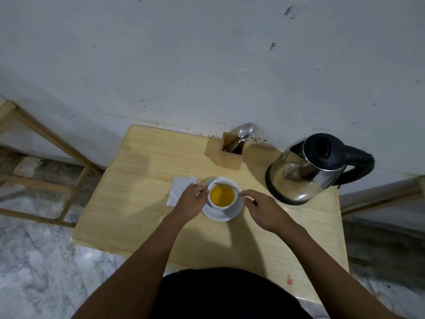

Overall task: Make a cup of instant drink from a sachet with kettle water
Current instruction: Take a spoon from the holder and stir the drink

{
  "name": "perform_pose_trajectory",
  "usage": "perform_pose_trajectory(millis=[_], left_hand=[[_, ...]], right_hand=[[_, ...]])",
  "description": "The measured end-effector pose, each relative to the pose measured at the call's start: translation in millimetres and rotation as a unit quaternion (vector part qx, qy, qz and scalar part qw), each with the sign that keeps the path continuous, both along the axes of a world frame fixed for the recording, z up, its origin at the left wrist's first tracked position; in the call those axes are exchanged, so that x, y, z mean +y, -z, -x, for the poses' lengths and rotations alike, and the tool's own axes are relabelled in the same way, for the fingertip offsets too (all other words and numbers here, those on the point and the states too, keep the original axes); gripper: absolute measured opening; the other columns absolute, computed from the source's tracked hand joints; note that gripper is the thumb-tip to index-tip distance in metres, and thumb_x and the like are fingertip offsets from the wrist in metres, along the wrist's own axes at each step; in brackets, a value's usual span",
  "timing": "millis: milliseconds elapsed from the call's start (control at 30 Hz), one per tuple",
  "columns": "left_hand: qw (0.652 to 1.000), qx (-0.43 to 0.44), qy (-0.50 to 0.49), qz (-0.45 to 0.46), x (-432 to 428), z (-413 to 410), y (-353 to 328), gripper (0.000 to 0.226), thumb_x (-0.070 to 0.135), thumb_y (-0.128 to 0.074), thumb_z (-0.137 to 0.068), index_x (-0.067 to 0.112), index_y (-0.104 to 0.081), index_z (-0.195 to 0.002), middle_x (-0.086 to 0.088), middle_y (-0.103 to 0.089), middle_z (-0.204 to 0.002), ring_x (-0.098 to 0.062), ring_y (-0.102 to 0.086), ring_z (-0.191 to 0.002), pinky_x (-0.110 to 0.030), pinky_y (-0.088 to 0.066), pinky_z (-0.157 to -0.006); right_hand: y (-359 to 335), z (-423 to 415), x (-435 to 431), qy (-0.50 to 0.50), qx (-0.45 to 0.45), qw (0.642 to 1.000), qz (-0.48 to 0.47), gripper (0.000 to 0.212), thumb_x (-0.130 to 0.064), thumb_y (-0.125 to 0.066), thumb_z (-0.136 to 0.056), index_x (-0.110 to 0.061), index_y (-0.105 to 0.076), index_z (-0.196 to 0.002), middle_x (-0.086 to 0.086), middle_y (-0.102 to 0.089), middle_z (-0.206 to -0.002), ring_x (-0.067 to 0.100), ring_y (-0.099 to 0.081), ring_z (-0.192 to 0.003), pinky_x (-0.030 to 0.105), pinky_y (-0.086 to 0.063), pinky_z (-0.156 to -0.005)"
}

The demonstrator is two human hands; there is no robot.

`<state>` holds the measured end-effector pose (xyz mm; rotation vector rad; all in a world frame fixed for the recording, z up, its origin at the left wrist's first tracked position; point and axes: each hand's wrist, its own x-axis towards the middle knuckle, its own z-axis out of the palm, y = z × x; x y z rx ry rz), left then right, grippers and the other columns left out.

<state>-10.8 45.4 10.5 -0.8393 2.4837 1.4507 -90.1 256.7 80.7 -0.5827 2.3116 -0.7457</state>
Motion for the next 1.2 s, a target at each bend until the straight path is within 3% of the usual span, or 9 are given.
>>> perform_pose_trajectory(millis=[67, 100, 300, 367, 500, 667, 800, 967, 1200], left_hand=[[1.0, 0.007, 0.006, -0.008, -1, -3, 3, 0.03, 0.023, -0.045, -0.097, 0.011, -0.062, -0.119, -0.008, -0.056, -0.113, -0.021, -0.056, -0.103, -0.026, -0.039, -0.085], [1.0, 0.013, 0.01, -0.011, -2, -6, 5, 0.029, 0.022, -0.044, -0.097, 0.013, -0.062, -0.118, -0.007, -0.055, -0.112, -0.02, -0.055, -0.103, -0.025, -0.038, -0.085], [0.998, 0.04, 0.04, 0.002, -8, -15, 15, 0.027, 0.026, -0.045, -0.097, 0.018, -0.061, -0.118, -0.005, -0.061, -0.113, -0.016, -0.055, -0.102, -0.024, -0.039, -0.085], [0.998, 0.046, 0.05, 0.006, -10, -16, 17, 0.027, 0.028, -0.045, -0.098, 0.019, -0.061, -0.116, -0.004, -0.063, -0.114, -0.015, -0.057, -0.104, -0.023, -0.04, -0.084], [0.997, 0.049, 0.059, 0.01, -12, -17, 20, 0.026, 0.03, -0.045, -0.098, 0.018, -0.062, -0.113, -0.002, -0.065, -0.113, -0.015, -0.058, -0.102, -0.023, -0.039, -0.082], [0.996, 0.048, 0.074, 0.012, -15, -16, 22, 0.026, 0.031, -0.043, -0.098, 0.018, -0.061, -0.111, -0.003, -0.064, -0.111, -0.016, -0.057, -0.1, -0.023, -0.037, -0.08], [0.995, 0.053, 0.081, 0.009, -16, -16, 22, 0.026, 0.032, -0.043, -0.098, 0.018, -0.062, -0.11, -0.003, -0.064, -0.11, -0.015, -0.056, -0.098, -0.022, -0.036, -0.079], [0.995, 0.058, 0.083, 0.012, -17, -16, 22, 0.027, 0.032, -0.043, -0.098, 0.016, -0.063, -0.11, -0.005, -0.064, -0.11, -0.014, -0.055, -0.095, -0.021, -0.036, -0.078], [0.994, 0.053, 0.093, 0.011, -19, -16, 22, 0.029, 0.034, -0.042, -0.098, 0.017, -0.062, -0.112, -0.003, -0.063, -0.11, -0.013, -0.054, -0.098, -0.02, -0.036, -0.077]], right_hand=[[0, -4, 0, -0.013, 0.032, 0.999, -0.033, 0.033, -0.032, -0.038, -0.103, -0.028, -0.056, -0.13, -0.001, -0.068, -0.113, 0.017, -0.063, -0.097, 0.033, -0.049, -0.077], [-1, -5, -1, -0.012, 0.037, 0.998, -0.052, 0.034, -0.032, -0.038, -0.102, -0.026, -0.055, -0.131, 0.003, -0.067, -0.117, 0.023, -0.062, -0.1, 0.035, -0.048, -0.077], [-7, -9, -4, -0.048, 0.058, 0.991, -0.108, 0.026, -0.024, -0.039, -0.098, -0.015, -0.048, -0.121, 0.006, -0.06, -0.091, 0.022, -0.05, -0.068, 0.029, -0.029, -0.048], [-10, -10, -6, -0.066, 0.109, 0.983, -0.129, 0.027, -0.025, -0.039, -0.1, -0.021, -0.05, -0.124, 0.008, -0.064, -0.096, 0.023, -0.052, -0.071, 0.03, -0.03, -0.05], [-18, -12, -8, -0.096, 0.219, 0.955, -0.174, 0.031, -0.035, -0.04, -0.099, -0.034, -0.055, -0.126, 0.003, -0.068, -0.113, 0.027, -0.064, -0.096, 0.03, -0.038, -0.065], [-29, -12, -17, -0.159, 0.247, 0.93, -0.219, 0.027, -0.032, -0.038, -0.098, -0.013, -0.05, -0.113, 0.007, -0.067, -0.102, 0.029, -0.057, -0.078, 0.033, -0.036, -0.064], [-29, -9, -29, -0.206, 0.284, 0.91, -0.219, 0.025, -0.028, -0.038, -0.098, -0.02, -0.058, -0.111, 0.004, -0.069, -0.098, 0.027, -0.064, -0.082, 0.032, -0.04, -0.06], [-27, -3, -55, -0.219, 0.332, 0.896, -0.199, 0.028, -0.031, -0.04, -0.099, -0.027, -0.068, -0.097, -0.001, -0.069, -0.087, 0.022, -0.06, -0.071, 0.027, -0.029, -0.051], [-29, 7, -65, -0.173, 0.365, 0.874, -0.27, 0.022, -0.023, -0.045, -0.096, -0.018, -0.062, -0.082, -0.002, -0.049, -0.064, 0.022, -0.05, -0.059, 0.026, -0.023, -0.046]])
